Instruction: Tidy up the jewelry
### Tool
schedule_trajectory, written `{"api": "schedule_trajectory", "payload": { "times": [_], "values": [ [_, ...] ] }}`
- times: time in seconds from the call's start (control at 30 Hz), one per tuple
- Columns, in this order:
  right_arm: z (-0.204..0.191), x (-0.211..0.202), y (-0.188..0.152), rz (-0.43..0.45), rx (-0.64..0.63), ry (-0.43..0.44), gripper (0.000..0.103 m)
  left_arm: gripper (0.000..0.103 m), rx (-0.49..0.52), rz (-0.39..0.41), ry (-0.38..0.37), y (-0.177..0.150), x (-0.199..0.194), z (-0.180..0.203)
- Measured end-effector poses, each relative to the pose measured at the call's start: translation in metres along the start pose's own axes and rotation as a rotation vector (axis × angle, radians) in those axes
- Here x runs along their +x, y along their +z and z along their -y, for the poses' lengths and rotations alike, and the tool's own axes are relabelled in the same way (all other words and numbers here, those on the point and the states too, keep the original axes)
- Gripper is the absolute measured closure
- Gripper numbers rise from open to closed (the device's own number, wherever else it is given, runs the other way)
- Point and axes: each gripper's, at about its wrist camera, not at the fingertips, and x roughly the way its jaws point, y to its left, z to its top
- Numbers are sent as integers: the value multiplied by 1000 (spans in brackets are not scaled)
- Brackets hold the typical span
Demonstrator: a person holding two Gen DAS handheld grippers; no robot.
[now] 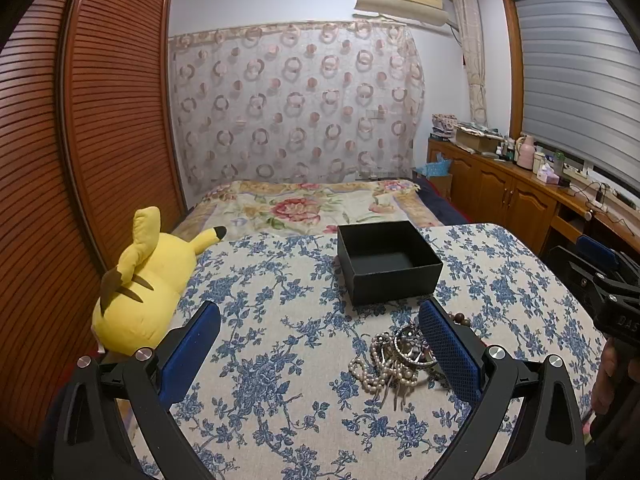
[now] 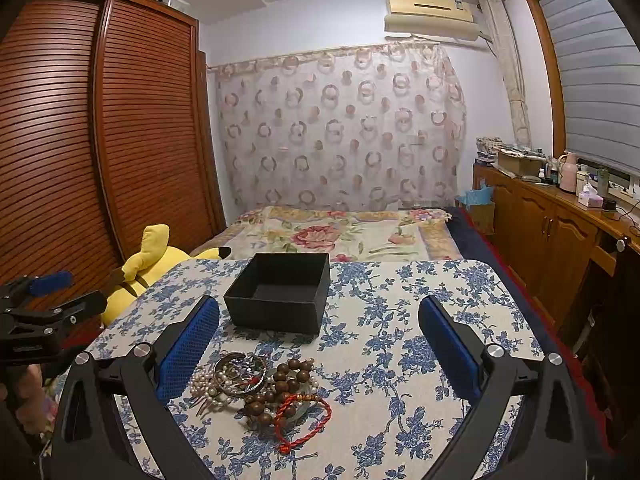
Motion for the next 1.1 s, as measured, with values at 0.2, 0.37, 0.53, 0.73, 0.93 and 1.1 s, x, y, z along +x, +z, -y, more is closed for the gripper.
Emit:
{"api": "schedule_trajectory", "payload": {
  "times": [0.2, 0.37, 0.53, 0.73, 0.93, 1.1],
  "values": [
    [1, -1, 2, -1, -1, -1, 2, 7, -1, -1, 0, 0, 0, 0],
    [-4, 0, -3, -1, -1, -1, 2, 7, 0, 0, 0, 0, 0, 0],
    [-3, 0, -2, -1, -2, -1, 2, 7, -1, 1, -1, 0, 0, 0],
    [-4, -1, -2, -1, -3, 0, 2, 7, -1, 1, -1, 0, 0, 0],
    [-6, 1, -4, 0, -3, 0, 2, 7, 0, 2, -1, 0, 0, 0],
    [-6, 0, -3, 0, -3, 0, 2, 7, -1, 2, -1, 0, 0, 0]
  ]
}}
